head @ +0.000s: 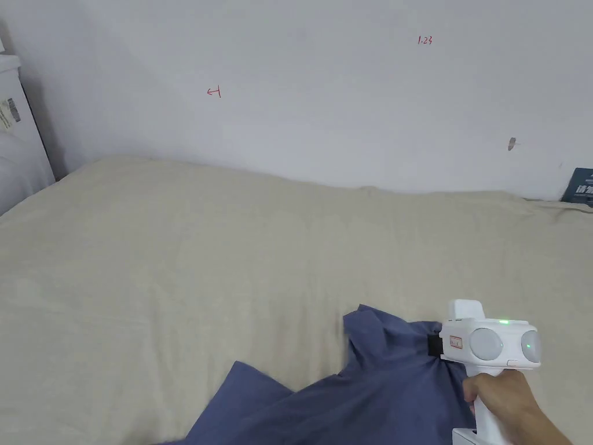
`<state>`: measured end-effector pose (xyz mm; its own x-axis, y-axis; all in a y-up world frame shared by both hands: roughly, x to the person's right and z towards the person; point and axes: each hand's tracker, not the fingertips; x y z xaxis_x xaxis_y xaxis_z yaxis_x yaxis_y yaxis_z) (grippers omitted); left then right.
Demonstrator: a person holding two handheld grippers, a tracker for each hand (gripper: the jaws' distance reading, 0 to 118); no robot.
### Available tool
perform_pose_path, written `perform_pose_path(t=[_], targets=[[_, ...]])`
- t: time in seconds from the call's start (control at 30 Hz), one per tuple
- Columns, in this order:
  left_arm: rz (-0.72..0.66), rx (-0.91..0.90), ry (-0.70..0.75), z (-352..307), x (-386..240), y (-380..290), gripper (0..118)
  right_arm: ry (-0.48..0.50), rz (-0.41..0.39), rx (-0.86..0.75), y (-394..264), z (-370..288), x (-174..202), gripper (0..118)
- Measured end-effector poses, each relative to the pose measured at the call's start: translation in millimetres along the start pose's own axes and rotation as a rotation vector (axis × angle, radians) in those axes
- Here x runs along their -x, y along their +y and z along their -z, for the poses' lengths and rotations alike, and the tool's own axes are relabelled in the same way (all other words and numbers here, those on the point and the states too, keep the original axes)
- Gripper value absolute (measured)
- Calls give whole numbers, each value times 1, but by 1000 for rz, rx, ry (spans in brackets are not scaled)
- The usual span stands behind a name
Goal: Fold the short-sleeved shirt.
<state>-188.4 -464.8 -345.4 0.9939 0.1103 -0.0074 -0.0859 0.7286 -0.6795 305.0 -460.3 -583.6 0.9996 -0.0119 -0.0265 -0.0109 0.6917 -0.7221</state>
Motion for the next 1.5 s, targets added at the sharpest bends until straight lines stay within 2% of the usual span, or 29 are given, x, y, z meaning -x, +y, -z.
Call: perform_pose_path(t=[0.3, 0.6, 0.67, 0.73, 0.87, 1.03, 1.17, 1.5], targets=[[53, -125, -53, -19, -4, 58, 0, -29, -40, -248, 6, -127, -9, 5], [154, -281, -78, -60, -22, 185, 0, -153, -88, -506, 34, -242, -38, 5], [202, -318, -72, -69, -33, 216, 0, -163, -89, -551, 46, -265, -38, 5], [229, -347, -65, -77, -42, 245, 0, -198, -126, -599, 60, -284, -36, 5], [221, -390, -73, -100, -55, 295, 0, -241, -146, -668, 92, -318, -31, 5], [231, -426, -63, -114, -58, 347, 0, -271, -135, -709, 139, -341, -32, 5], [225, -436, -47, -113, -60, 379, 0, -280, -91, -732, 165, -350, -24, 5], [182, -431, -26, -85, -60, 429, 0, -296, -9, -726, 219, -314, -22, 5]])
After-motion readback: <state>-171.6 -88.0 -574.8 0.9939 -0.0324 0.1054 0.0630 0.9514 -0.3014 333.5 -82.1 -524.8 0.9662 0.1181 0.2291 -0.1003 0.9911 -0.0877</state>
